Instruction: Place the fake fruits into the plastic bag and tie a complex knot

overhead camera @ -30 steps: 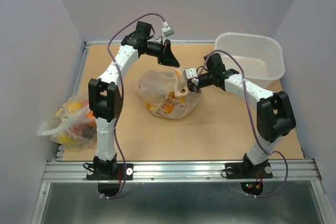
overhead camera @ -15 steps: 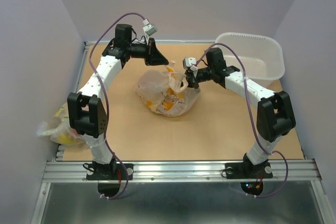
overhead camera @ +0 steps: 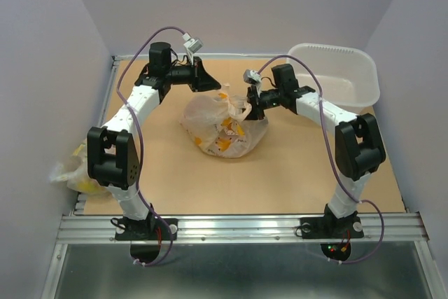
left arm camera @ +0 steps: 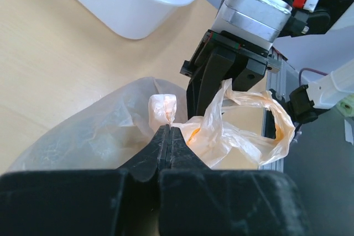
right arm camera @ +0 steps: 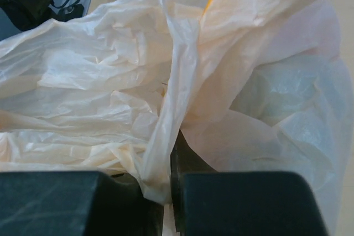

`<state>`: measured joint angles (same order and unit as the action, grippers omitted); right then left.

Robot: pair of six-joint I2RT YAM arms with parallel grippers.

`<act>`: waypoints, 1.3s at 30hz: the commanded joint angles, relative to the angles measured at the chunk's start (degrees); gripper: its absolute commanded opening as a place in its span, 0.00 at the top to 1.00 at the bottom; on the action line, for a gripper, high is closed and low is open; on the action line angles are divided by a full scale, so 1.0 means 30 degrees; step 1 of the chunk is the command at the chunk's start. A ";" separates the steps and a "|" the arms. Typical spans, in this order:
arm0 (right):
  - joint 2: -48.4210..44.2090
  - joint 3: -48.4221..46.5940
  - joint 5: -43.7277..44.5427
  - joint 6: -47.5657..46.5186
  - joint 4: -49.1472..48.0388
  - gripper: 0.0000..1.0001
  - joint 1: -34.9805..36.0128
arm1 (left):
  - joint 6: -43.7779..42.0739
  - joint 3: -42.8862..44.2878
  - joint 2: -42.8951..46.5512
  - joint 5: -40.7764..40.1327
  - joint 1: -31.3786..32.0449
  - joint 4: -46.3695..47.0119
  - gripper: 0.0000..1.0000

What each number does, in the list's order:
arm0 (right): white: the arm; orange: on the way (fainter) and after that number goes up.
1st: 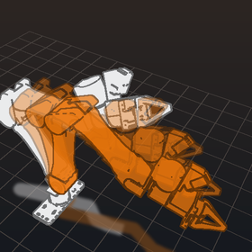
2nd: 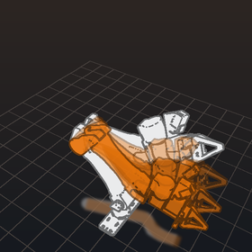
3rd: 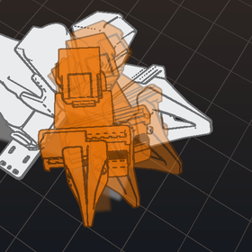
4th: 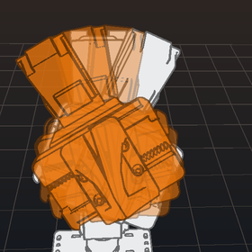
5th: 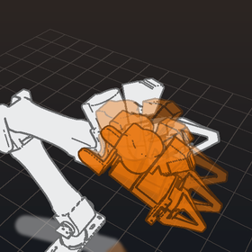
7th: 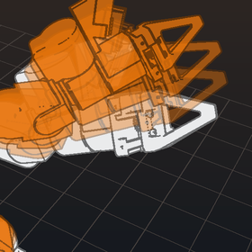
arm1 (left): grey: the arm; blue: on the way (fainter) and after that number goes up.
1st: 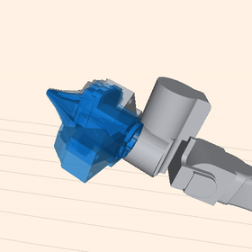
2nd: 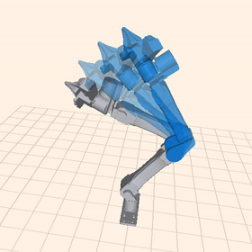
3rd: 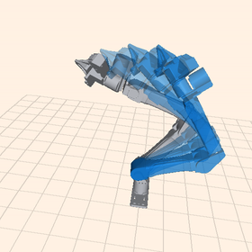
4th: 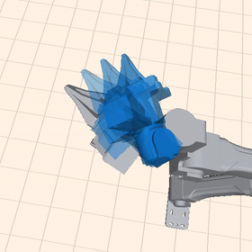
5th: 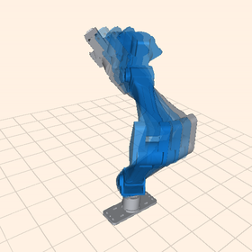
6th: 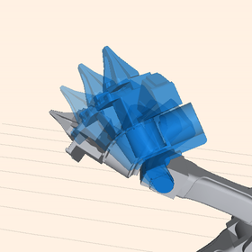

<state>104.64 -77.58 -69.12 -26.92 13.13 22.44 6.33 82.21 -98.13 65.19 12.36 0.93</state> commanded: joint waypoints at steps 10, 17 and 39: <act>-0.1098 -0.0683 0.1239 0.2644 0.1807 0.16 -0.0301 | 0.1259 0.0544 0.0366 -0.2071 0.0508 0.3850 1.00; -0.5432 0.0576 0.4545 0.2235 0.1631 0.12 -0.0301 | 0.1465 0.0924 -0.0161 -0.1925 0.0538 0.3939 1.00; -0.3915 -0.2234 0.6691 0.1148 -0.3115 0.10 0.2189 | 0.0296 0.2360 -0.1744 -0.2041 0.1183 0.2534 1.00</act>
<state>92.23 -79.15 -52.18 -26.28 11.22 29.15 9.63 85.86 -104.09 58.74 15.77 8.95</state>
